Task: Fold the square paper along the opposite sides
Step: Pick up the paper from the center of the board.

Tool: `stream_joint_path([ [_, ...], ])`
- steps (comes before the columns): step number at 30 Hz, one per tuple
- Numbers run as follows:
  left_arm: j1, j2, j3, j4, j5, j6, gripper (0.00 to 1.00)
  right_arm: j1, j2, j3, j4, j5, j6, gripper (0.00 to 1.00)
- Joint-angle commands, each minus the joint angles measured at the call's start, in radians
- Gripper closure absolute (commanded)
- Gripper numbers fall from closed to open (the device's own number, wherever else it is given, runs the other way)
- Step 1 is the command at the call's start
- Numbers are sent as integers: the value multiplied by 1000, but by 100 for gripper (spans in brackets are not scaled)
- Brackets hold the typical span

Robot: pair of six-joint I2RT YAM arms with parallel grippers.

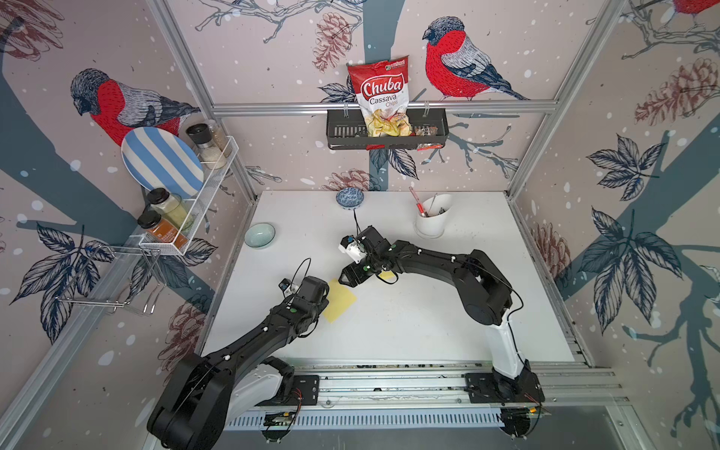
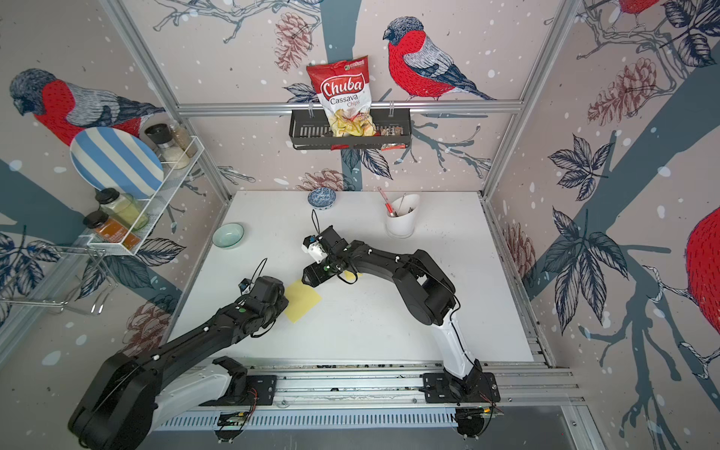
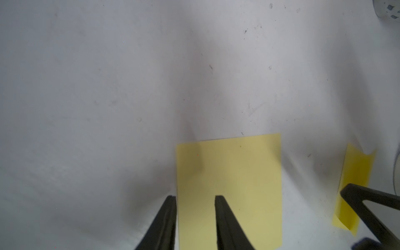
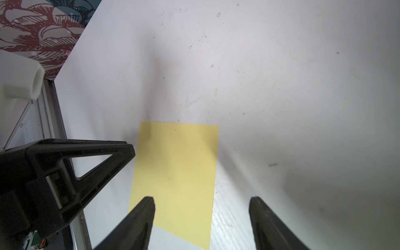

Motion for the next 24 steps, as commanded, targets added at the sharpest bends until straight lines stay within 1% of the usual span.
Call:
stream_joint_path([
  [1, 4, 7, 21, 10, 18, 20, 81, 13, 28, 32, -35, -9, -28, 27],
  [2, 4, 6, 26, 8, 20, 22, 86, 16, 35, 40, -36, -10, -28, 27],
  [4, 5, 2, 34, 5, 31, 29, 100, 19, 47, 54, -38, -14, -30, 27],
  [10, 5, 14, 29, 9, 89, 33, 100, 19, 88, 99, -61, -13, -38, 27],
  [15, 5, 54, -15, 46, 120, 24, 100, 22, 123, 127, -86, -10, -40, 27],
  [18, 6, 79, -34, 78, 127, 20, 100, 29, 141, 144, -106, 0, -42, 27],
  [24, 5, 137, -30, 102, 124, 40, 100, 42, 154, 152, -132, 18, -45, 28],
])
